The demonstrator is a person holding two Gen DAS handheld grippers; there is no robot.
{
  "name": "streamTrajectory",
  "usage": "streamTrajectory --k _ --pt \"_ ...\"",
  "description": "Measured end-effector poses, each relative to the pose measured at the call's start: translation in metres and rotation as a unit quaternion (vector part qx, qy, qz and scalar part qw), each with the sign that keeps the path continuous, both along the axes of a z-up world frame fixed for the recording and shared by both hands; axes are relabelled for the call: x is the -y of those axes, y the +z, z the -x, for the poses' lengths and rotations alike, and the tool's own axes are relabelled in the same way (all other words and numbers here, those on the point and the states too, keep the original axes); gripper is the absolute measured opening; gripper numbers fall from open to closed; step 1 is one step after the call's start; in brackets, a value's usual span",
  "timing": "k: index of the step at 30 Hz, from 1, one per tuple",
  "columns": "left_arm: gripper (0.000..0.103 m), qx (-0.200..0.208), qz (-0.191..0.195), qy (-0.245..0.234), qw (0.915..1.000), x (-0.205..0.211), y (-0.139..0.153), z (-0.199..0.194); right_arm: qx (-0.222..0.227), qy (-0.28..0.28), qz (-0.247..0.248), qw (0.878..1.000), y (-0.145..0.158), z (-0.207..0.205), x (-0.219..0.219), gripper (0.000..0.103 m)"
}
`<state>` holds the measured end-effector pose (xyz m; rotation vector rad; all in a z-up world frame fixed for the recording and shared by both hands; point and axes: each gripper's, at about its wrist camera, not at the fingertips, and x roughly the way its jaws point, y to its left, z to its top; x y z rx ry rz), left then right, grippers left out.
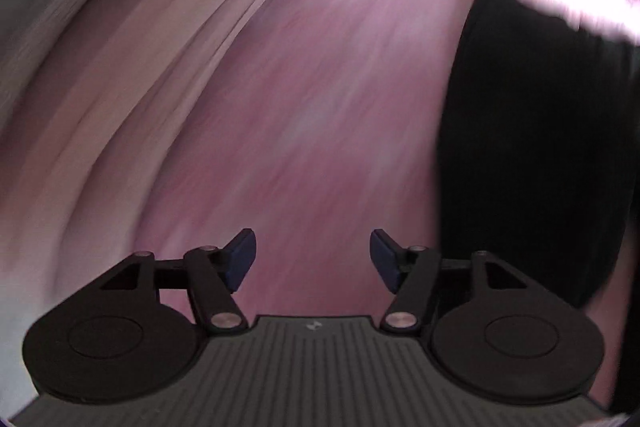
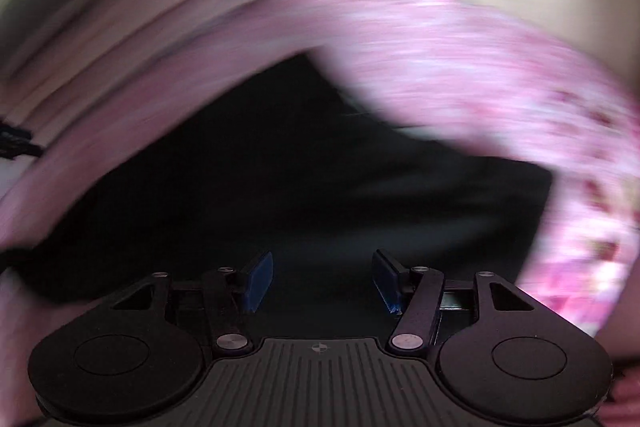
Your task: Fold clothes
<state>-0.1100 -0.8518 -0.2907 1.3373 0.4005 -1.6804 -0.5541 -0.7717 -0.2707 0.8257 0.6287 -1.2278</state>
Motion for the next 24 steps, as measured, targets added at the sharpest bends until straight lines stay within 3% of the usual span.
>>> streamTrajectory --k 3,5,8,11,13,14,15,17,20,24 --pt "0.062 0.033 -0.026 -0.013 0.999 -0.062 -0.004 -0.065 0.023 0.087 -0.006 0.996 -0.003 -0.073 -0.009 0.059" --pt "0.063 0.082 -0.023 -0.048 0.9952 -0.097 -0.024 -0.086 0.026 0.134 -0.004 0.991 -0.004 -0.117 -0.014 0.059" --pt "0.064 0.165 -0.012 -0.103 0.9809 -0.144 -0.059 -0.11 0.021 0.188 0.001 0.982 -0.008 -0.175 -0.023 0.059" --pt "0.064 0.199 0.02 -0.127 0.9716 -0.159 -0.092 -0.128 0.005 0.227 -0.006 0.974 -0.018 -0.221 -0.03 0.059" --pt "0.05 0.174 0.016 -0.115 0.9779 -0.156 -0.101 -0.138 -0.01 0.247 -0.008 0.969 -0.025 -0.247 -0.035 0.059" --pt "0.021 0.155 0.011 -0.105 0.9822 -0.152 -0.103 -0.143 -0.019 0.254 -0.008 0.967 -0.029 -0.257 -0.036 0.059" --pt "0.003 0.137 0.005 -0.095 0.986 -0.149 -0.105 -0.148 -0.027 0.262 -0.008 0.965 -0.034 -0.268 -0.037 0.059" --pt "0.0 0.098 -0.005 -0.085 0.9915 -0.154 -0.093 -0.156 -0.043 0.27 -0.011 0.962 -0.04 -0.288 -0.041 0.059" --pt "0.0 0.035 -0.025 -0.081 0.9958 -0.179 -0.051 -0.172 -0.055 0.272 -0.016 0.961 -0.043 -0.308 -0.053 0.059" --pt "0.0 -0.079 -0.086 -0.079 0.9899 -0.208 0.035 -0.197 -0.069 0.269 -0.015 0.96 -0.035 -0.328 -0.068 0.059"
